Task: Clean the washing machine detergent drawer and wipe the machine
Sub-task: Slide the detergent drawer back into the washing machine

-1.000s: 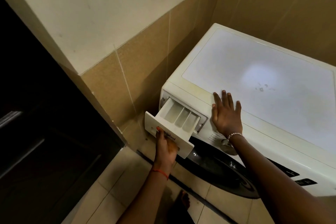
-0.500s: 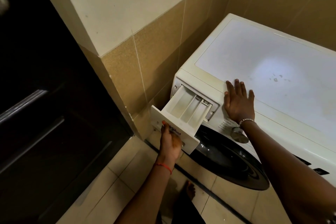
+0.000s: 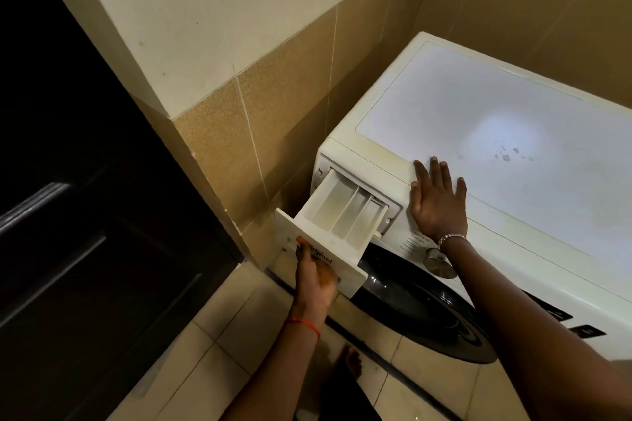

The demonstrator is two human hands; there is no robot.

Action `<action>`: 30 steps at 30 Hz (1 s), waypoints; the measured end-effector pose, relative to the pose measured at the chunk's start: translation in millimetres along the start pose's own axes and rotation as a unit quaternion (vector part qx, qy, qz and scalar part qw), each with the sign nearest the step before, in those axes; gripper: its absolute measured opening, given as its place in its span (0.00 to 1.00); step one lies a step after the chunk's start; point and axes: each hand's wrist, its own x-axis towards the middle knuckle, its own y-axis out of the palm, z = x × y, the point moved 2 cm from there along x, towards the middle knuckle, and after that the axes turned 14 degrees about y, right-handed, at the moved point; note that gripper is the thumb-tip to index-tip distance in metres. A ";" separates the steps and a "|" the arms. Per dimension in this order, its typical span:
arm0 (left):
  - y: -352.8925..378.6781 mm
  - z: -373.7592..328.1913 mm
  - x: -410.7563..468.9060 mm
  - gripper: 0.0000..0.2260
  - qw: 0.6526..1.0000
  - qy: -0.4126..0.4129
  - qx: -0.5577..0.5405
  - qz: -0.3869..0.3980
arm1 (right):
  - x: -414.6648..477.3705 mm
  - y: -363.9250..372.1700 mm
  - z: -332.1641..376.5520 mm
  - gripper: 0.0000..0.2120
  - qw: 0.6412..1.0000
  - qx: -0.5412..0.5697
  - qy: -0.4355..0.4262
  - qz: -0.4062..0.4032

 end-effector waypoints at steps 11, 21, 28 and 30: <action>32.7 21.2 31.6 0.23 1.000 0.010 0.007 -0.023 | 0.5 0.5 -1.9 0.33 1.000 0.021 0.004 0.014; 53.7 36.3 58.4 0.25 0.999 0.012 -0.018 -0.040 | 1.4 2.8 -3.3 0.36 0.999 0.034 0.002 0.007; 63.4 41.1 64.3 0.23 0.999 0.028 -0.011 -0.027 | 2.1 4.6 -3.8 0.36 0.999 0.032 0.001 0.004; 62.9 41.5 64.7 0.23 0.999 0.027 -0.013 -0.029 | 2.0 5.3 -4.2 0.36 0.999 0.034 0.001 0.003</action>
